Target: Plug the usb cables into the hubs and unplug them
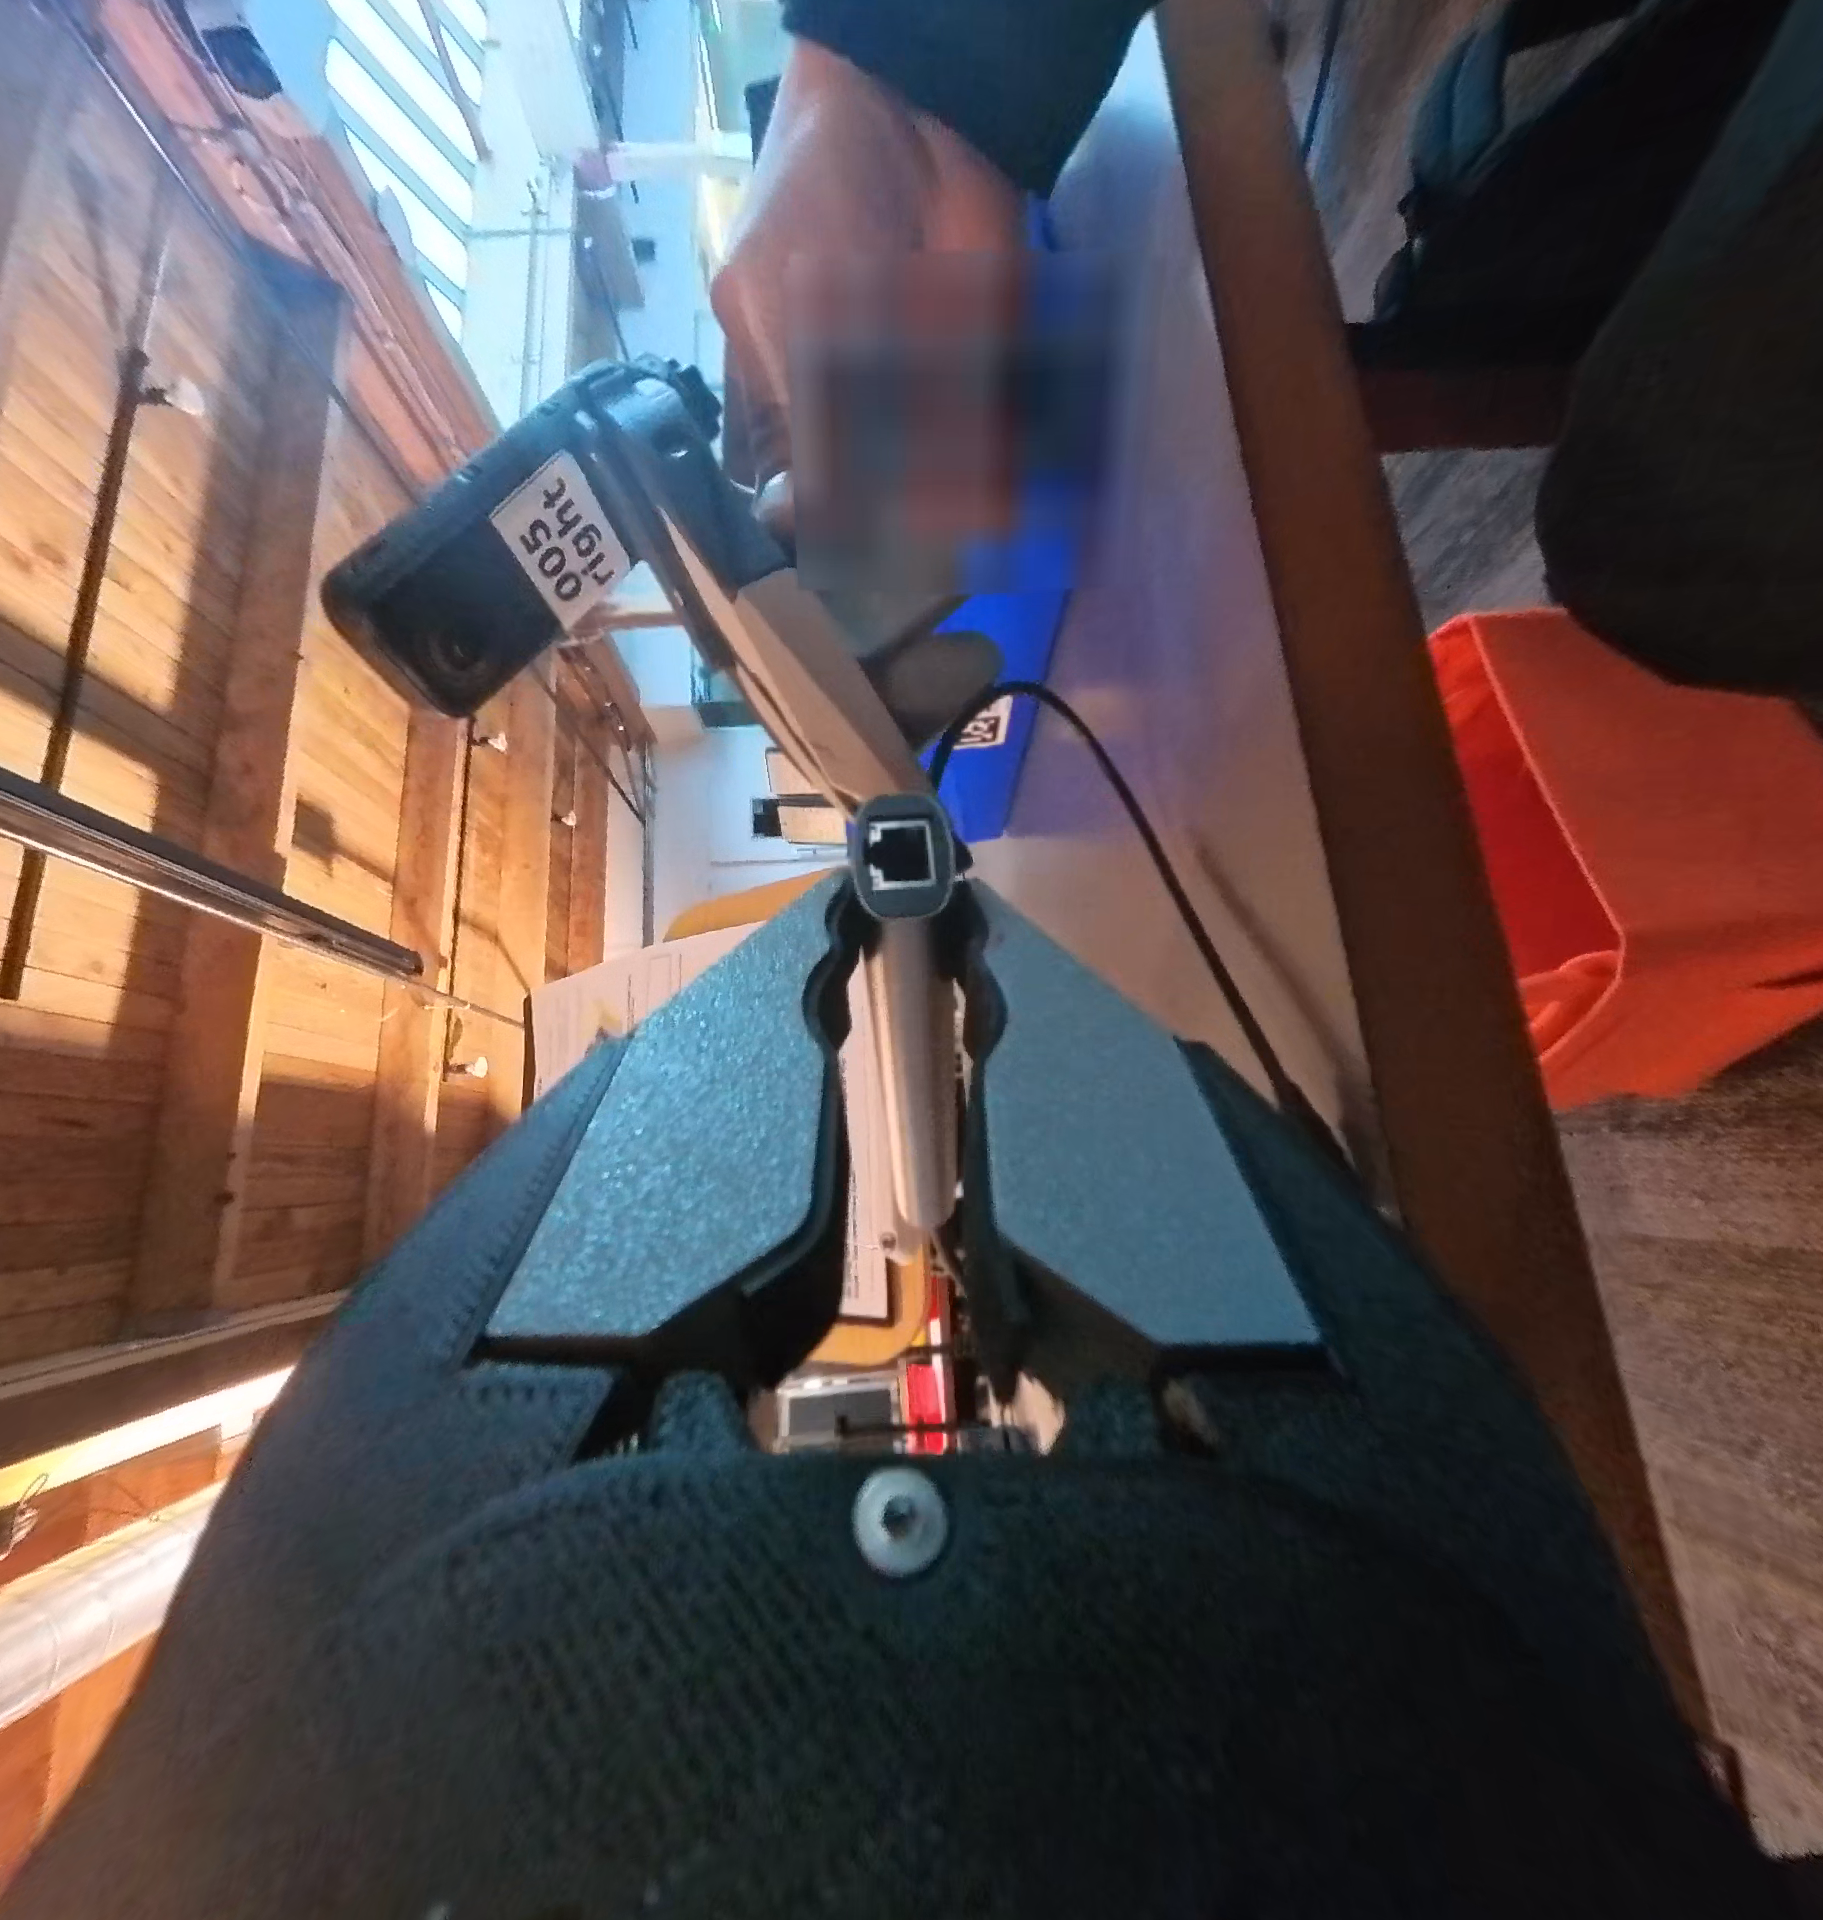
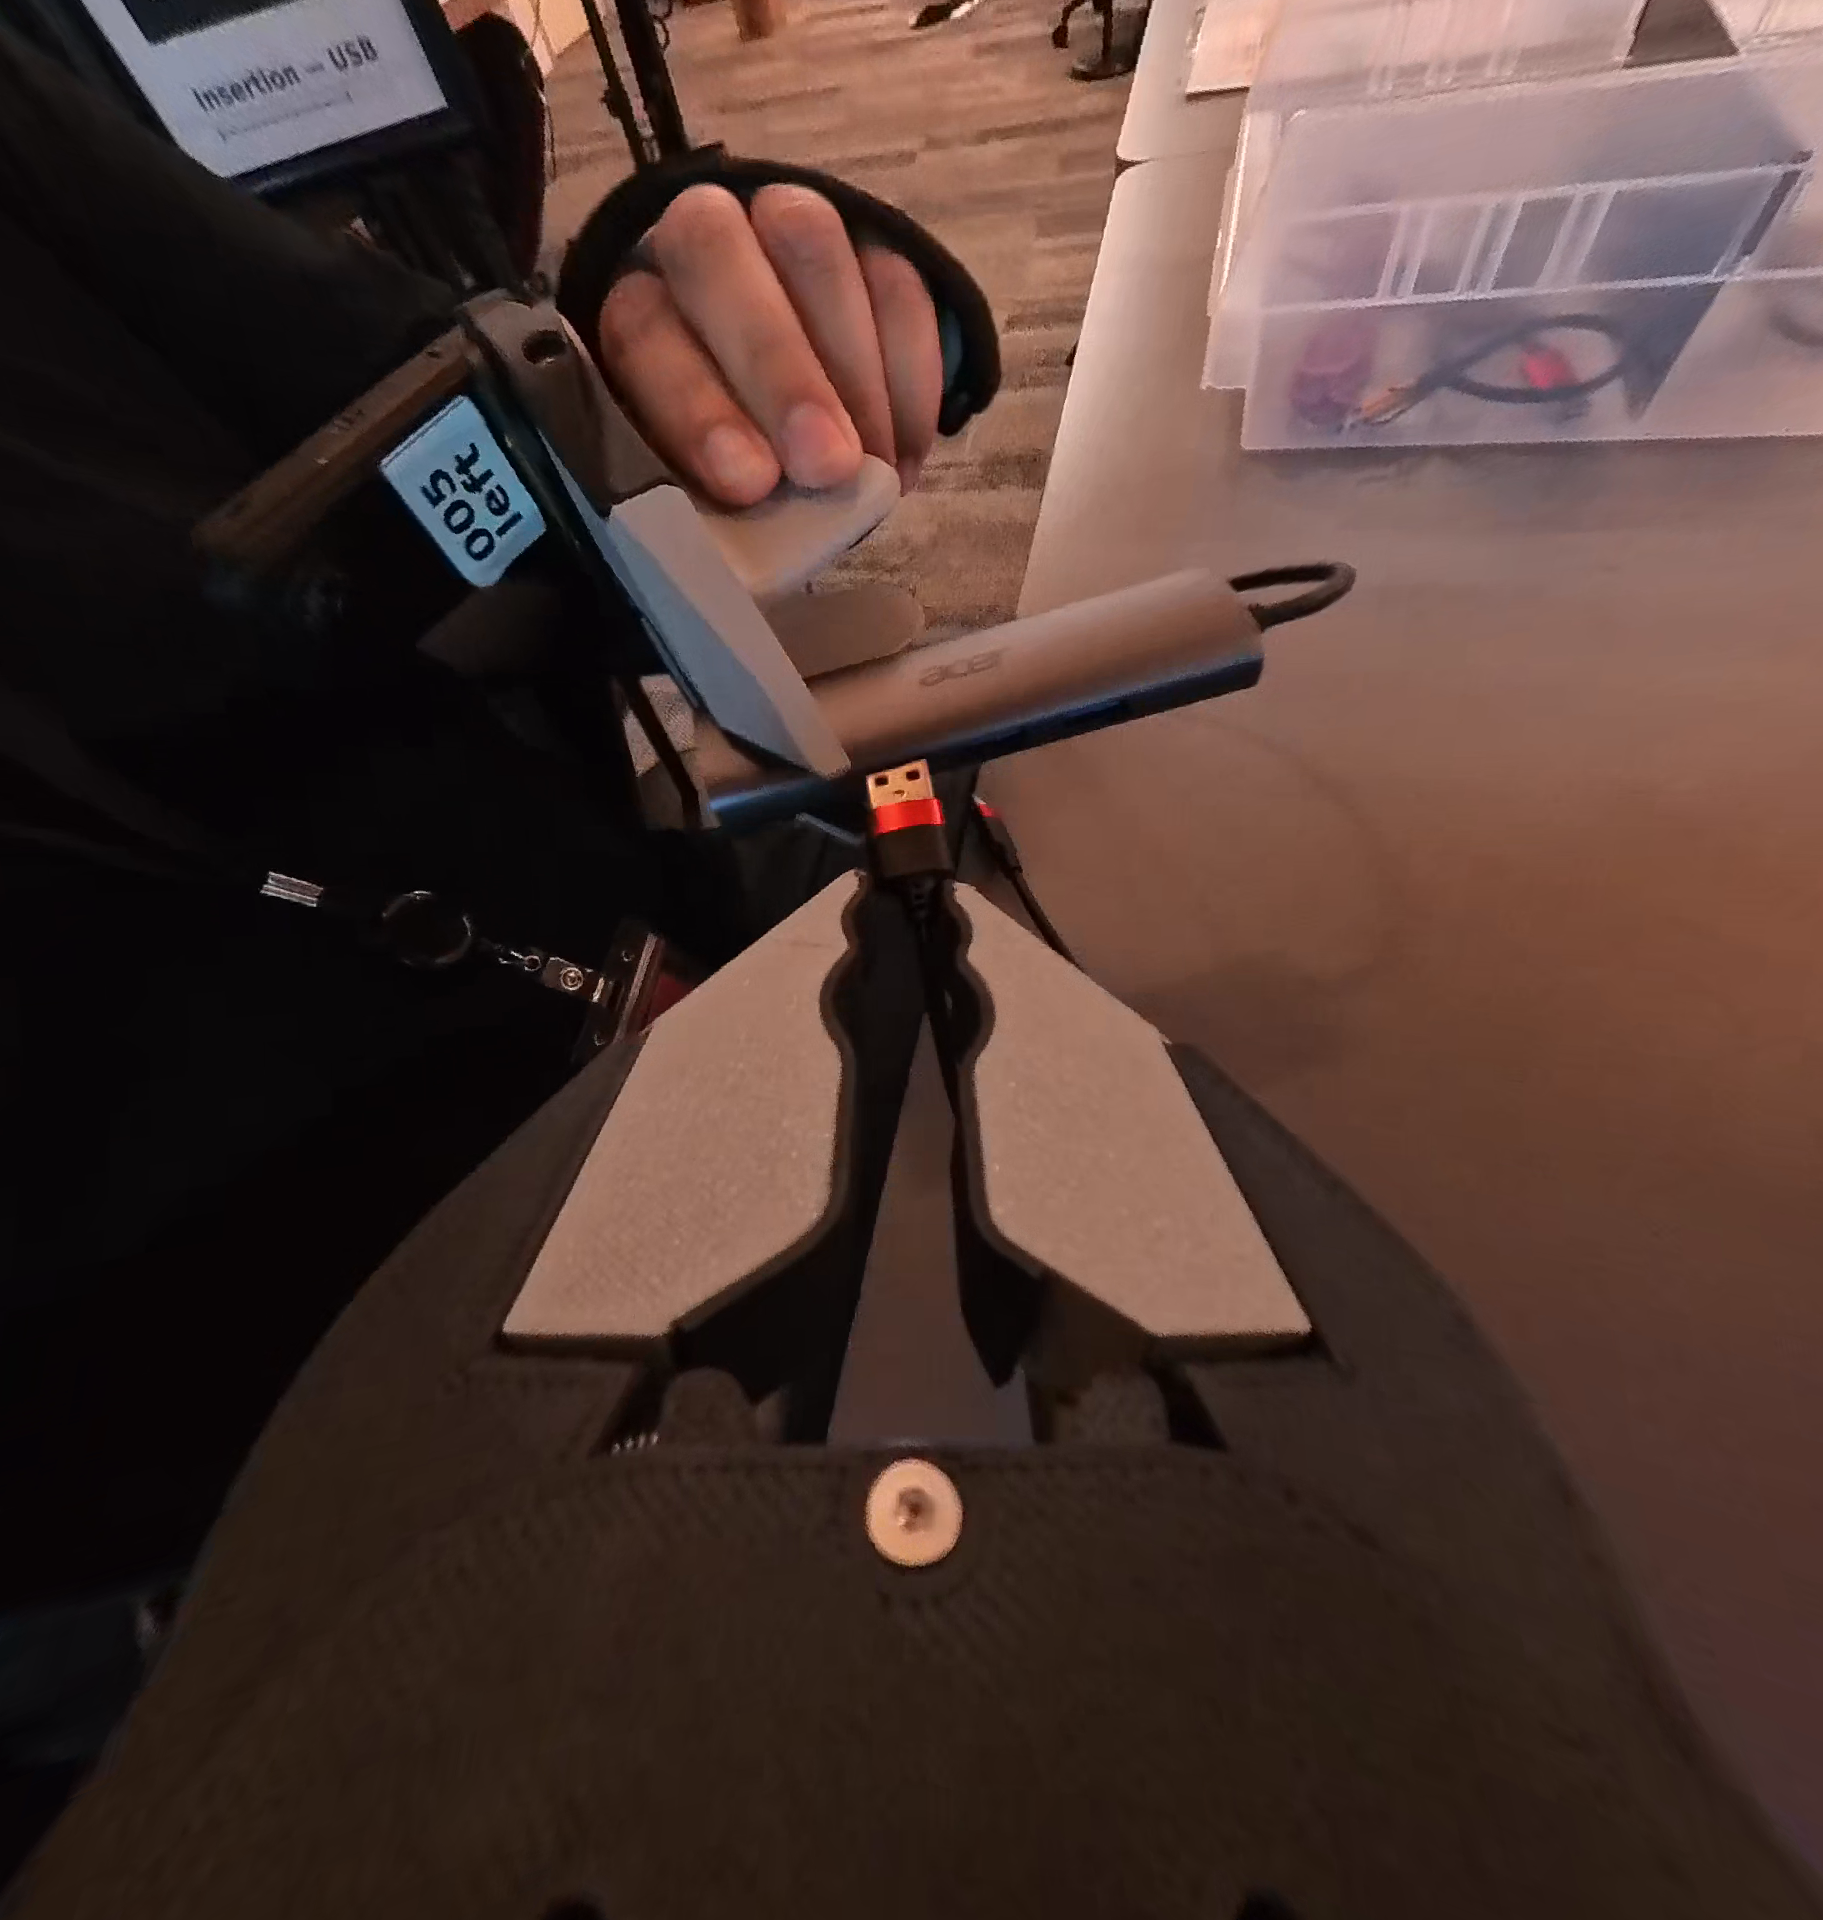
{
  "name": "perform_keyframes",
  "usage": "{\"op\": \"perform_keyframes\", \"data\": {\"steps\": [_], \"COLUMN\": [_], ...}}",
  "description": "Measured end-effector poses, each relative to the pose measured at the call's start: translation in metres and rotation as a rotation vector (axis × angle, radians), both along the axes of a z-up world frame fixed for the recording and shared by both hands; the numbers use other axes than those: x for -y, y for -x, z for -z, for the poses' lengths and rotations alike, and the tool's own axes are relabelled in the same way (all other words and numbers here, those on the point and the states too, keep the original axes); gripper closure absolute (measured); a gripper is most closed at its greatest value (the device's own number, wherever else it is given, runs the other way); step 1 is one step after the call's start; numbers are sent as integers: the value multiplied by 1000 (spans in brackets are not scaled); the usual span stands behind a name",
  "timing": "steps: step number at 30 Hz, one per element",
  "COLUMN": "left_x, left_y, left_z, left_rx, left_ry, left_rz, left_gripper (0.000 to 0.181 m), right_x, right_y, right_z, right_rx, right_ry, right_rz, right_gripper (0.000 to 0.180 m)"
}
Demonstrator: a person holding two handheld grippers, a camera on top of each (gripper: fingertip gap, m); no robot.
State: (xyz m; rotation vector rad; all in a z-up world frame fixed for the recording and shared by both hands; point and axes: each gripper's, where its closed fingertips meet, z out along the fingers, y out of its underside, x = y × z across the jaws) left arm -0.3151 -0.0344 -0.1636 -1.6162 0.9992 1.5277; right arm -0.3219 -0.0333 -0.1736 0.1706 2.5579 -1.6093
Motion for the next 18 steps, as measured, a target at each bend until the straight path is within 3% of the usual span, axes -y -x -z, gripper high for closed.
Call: {"op": "perform_keyframes", "data": {"steps": [10, 18], "left_x": [7, 7], "left_y": [15, 11], "left_z": [0, -5], "left_rx": [42, -36], "left_ry": [-30, 1], "left_rz": [-61, -62], "left_gripper": [165, 165], "right_x": [7, 7], "right_y": [6, 3], "right_z": [3, -2], "right_rx": [21, 8], "right_ry": [-19, -13], "right_rz": [39, 41], "right_gripper": [178, 176]}}
